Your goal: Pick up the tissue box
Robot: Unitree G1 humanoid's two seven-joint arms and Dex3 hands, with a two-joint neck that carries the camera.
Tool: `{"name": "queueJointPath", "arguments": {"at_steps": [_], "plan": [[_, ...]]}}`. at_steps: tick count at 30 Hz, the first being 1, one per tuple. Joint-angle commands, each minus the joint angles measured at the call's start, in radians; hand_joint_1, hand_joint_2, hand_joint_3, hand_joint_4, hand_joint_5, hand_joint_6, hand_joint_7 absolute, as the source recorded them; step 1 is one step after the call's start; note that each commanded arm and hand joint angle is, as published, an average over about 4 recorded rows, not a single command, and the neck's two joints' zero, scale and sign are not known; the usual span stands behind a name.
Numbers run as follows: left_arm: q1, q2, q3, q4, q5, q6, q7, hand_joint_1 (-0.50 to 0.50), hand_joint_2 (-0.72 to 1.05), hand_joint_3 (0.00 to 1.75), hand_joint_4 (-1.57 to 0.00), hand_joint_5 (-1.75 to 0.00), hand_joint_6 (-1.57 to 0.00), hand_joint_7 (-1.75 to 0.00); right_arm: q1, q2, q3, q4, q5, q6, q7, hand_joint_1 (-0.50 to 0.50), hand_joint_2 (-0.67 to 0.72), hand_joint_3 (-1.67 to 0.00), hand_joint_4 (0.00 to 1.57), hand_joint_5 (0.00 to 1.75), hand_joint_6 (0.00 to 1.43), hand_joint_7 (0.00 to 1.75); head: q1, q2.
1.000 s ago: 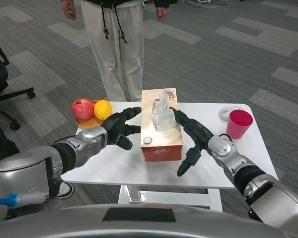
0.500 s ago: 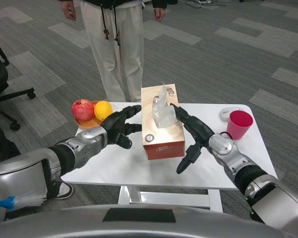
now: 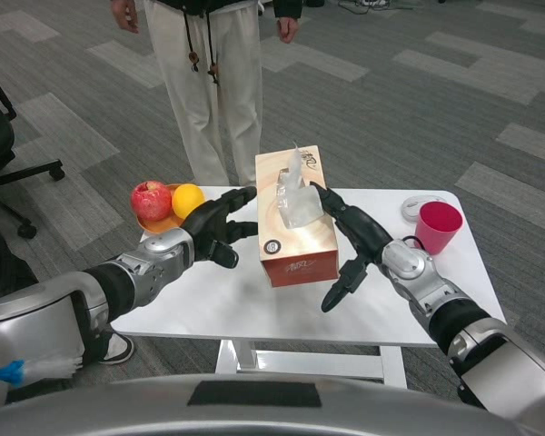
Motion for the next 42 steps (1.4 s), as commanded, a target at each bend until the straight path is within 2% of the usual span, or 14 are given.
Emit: {"name": "queueJointPath", "arguments": {"at_steps": [1, 4, 8, 27, 29, 42], "plan": [[-0.014, -0.034, 0.018, -0.054, 0.012, -0.034, -0.043, 0.5, -0.64, 0.09, 0.0, -1.03, 0.0, -0.21, -0.003, 0.037, 0.017, -0.045, -0.007, -0.021, 0.028, -0.08, 0.15, -0.16, 0.0, 0.1, 0.0, 0.0, 0.0, 0.001], [-0.011, -0.033, 0.032, -0.063, 0.016, -0.034, -0.043, 0.5, -0.64, 0.04, 0.0, -1.03, 0.0, -0.21, -0.003, 0.037, 0.014, -0.05, -0.007, -0.021, 0.028, -0.08, 0.15, -0.16, 0.0, 0.1, 0.0, 0.0, -0.001, 0.002], [-0.007, -0.032, 0.052, -0.074, 0.028, -0.034, -0.046, 0.5, -0.64, 0.09, 0.0, -1.03, 0.0, -0.21, -0.003, 0.036, 0.011, -0.06, -0.007, -0.021, 0.028, -0.08, 0.15, -0.16, 0.0, 0.1, 0.0, 0.0, -0.001, 0.002], [0.008, -0.027, 0.103, -0.11, 0.052, -0.034, -0.049, 0.5, -0.64, 0.09, 0.0, -1.03, 0.0, -0.21, 0.005, 0.03, -0.004, -0.1, -0.007, -0.021, 0.028, -0.08, 0.15, -0.16, 0.0, 0.1, 0.0, 0.0, -0.002, 0.004], [0.008, -0.027, 0.106, -0.112, 0.054, -0.034, -0.049, 0.5, -0.64, 0.04, 0.0, -1.03, 0.0, -0.21, 0.006, 0.03, -0.005, -0.103, -0.007, -0.021, 0.028, -0.08, 0.15, -0.16, 0.0, 0.1, 0.0, 0.0, -0.002, 0.003], [0.014, -0.026, 0.124, -0.122, 0.063, -0.035, -0.049, 0.5, -0.64, 0.09, 0.0, -1.03, 0.0, -0.21, 0.007, 0.03, -0.007, -0.112, -0.007, -0.022, 0.028, -0.08, 0.15, -0.16, 0.0, 0.1, 0.0, 0.0, -0.001, 0.004]]}}
